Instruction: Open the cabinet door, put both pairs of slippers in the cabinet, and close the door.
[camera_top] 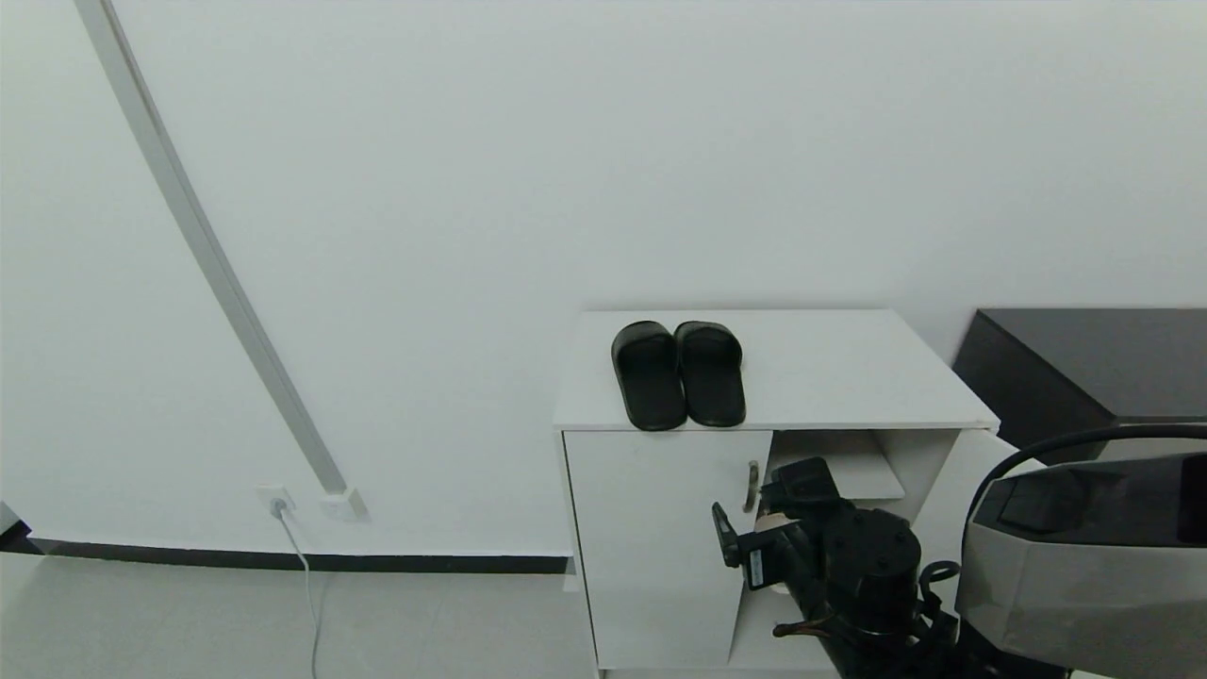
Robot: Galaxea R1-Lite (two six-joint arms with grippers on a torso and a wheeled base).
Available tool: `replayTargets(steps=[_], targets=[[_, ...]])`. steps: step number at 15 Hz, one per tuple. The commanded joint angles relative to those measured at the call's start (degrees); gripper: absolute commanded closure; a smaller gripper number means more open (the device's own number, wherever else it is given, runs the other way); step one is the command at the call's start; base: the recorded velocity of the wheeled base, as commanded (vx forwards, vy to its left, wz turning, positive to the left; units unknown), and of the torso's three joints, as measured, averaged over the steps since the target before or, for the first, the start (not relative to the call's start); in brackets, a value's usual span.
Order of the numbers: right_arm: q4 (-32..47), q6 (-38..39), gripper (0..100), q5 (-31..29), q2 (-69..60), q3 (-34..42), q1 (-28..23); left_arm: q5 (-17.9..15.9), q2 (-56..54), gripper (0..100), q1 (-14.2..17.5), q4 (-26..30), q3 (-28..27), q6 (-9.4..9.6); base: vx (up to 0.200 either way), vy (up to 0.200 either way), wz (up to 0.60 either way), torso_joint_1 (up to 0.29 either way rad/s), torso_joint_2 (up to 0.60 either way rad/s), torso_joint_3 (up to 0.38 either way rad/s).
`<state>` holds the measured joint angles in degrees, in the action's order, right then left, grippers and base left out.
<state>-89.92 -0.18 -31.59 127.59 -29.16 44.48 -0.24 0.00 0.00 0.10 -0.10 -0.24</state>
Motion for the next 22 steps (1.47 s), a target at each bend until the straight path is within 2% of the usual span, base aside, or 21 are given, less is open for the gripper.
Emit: replayTargets(steps=[1,5,9,11,14,15,16,18,20,22], targets=[[-0.1,-0.1,0,0.0,-0.1,0.1,-0.1,0.0,0.1,100,-0.1,0.0,0.0,-0.02,0.000,0.000,0.00,0.173,-0.36,-0.203],[-0.1,0.0,0,0.1,-0.2,0.2,-0.1,0.0,0.1,100,-0.1,0.0,0.0,-0.02,0.000,0.000,0.00,0.171,-0.36,-0.194],[-0.1,-0.8,0,0.9,0.3,-1.1,-1.1,0.0,0.1,100,0.0,0.0,0.0,0.16,0.000,0.000,0.00,0.029,-0.07,-0.033],[2.3,-1.1,0,2.6,0.2,-6.3,-2.7,0.0,0.1,100,0.0,0.0,0.0,-0.02,0.000,0.000,0.00,0.000,0.00,0.000],[21.5,4.5,0,2.6,-5.6,-15.0,-3.4,0.0,0.1,100,0.0,0.0,0.0,-0.02,0.000,0.000,0.00,0.000,0.00,0.000],[24.7,5.2,0,2.6,-6.8,-16.5,-3.4,0.0,0.1,100,0.0,0.0,0.0,-0.02,0.000,0.000,0.00,0.000,0.00,0.000],[36.0,7.4,0,2.6,-10.8,-21.3,-3.3,0.0,0.1,100,0.0,0.0,0.0,-0.02,0.000,0.000,0.00,0.000,0.00,0.000],[48.8,11.3,0,2.6,-13.5,-27.7,-2.6,0.0,0.1,100,0.0,0.0,0.0,-0.02,0.000,0.000,0.00,0.000,0.00,0.000],[55.6,14.8,0,2.8,-14.2,-31.2,-1.7,0.0,0.1,100,0.0,0.0,0.0,-0.02,0.000,0.000,0.00,0.000,0.00,0.000],[55.9,14.8,0,2.4,-13.9,-31.6,-1.2,-0.1,0.1,100,0.0,0.0,0.0,-0.02,0.000,0.000,0.00,0.000,0.00,0.000]])
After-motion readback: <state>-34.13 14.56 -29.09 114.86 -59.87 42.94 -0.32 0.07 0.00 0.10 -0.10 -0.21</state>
